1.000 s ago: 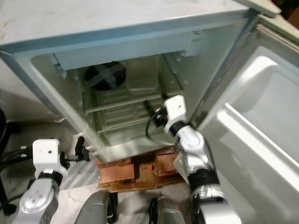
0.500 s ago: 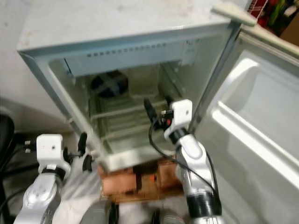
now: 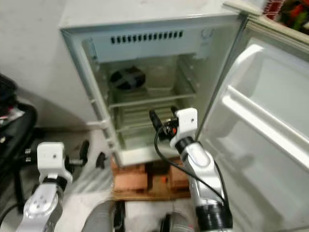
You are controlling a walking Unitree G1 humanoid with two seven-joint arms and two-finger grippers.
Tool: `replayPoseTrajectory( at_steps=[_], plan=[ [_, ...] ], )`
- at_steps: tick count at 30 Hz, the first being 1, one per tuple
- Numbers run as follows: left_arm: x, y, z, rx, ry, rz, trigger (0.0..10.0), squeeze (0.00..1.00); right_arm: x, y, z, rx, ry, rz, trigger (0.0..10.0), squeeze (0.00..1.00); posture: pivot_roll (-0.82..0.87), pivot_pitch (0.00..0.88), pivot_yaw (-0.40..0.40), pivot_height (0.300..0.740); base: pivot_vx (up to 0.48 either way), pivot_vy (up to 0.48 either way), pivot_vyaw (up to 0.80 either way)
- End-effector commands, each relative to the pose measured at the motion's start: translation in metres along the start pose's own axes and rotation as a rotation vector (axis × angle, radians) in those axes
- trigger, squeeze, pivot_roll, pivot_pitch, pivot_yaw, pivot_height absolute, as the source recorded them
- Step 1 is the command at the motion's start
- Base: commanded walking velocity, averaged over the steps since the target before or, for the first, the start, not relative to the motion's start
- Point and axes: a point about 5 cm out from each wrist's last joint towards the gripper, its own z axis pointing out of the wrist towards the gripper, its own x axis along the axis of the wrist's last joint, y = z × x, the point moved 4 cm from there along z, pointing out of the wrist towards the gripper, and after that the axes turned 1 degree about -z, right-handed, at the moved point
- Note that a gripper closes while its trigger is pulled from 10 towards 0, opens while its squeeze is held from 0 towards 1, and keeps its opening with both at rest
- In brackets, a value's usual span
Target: Restocking fridge
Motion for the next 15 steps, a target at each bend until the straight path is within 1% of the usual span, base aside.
replayPoseTrajectory(
  at_steps=[1, 3, 5, 6, 8, 10, 13, 15],
  plan=[
    [0.008, 0.001, 0.003, -0.005, 0.027, 0.009, 10.0, 0.00, -0.001, -0.001, -0.003, -0.005, -0.004, -0.005, 10.0, 0.00, 0.15, 0.103, 0.004, 0.740, -0.270, 0.000, 0.00],
    [0.006, 0.002, 0.002, -0.008, 0.019, 0.008, 10.0, 0.00, -0.011, -0.005, -0.006, 0.012, -0.034, -0.011, 10.0, 0.00, 0.15, 0.100, 0.003, 0.740, -0.270, 0.000, 0.00],
    [0.006, 0.003, 0.002, -0.009, 0.019, 0.008, 10.0, 0.00, -0.013, -0.006, -0.007, 0.014, -0.038, -0.012, 10.0, 0.00, 0.15, 0.100, 0.003, 0.740, -0.266, 0.000, 0.00],
    [0.005, 0.003, 0.002, -0.010, 0.017, 0.009, 10.0, 0.00, -0.018, -0.004, -0.009, 0.006, -0.046, -0.021, 10.0, 0.00, 0.15, 0.099, 0.003, 0.740, -0.266, 0.000, 0.00],
    [0.005, 0.003, 0.003, -0.011, 0.016, 0.014, 10.0, 0.00, -0.027, 0.001, -0.012, -0.012, -0.074, -0.064, 10.0, 0.00, 0.15, 0.097, 0.001, 0.740, -0.261, 0.000, 0.00],
    [0.005, 0.001, 0.005, -0.008, 0.017, 0.020, 10.0, 0.00, -0.032, 0.007, -0.014, -0.037, -0.088, -0.068, 10.0, 0.00, 0.15, 0.097, -0.003, 0.740, -0.257, 0.000, 0.00],
    [0.006, -0.003, 0.006, 0.003, 0.021, 0.028, 10.0, 0.00, -0.032, 0.015, -0.017, -0.088, -0.086, -0.069, 10.0, 0.00, 0.15, 0.097, -0.008, 0.740, -0.255, 0.000, 0.00],
    [0.006, -0.007, 0.006, 0.014, 0.022, 0.032, 10.0, 0.00, -0.026, 0.026, -0.019, -0.190, -0.058, -0.062, 10.0, 0.00, 0.15, 0.095, -0.009, 0.740, -0.253, 0.000, 0.00]
  ],
)
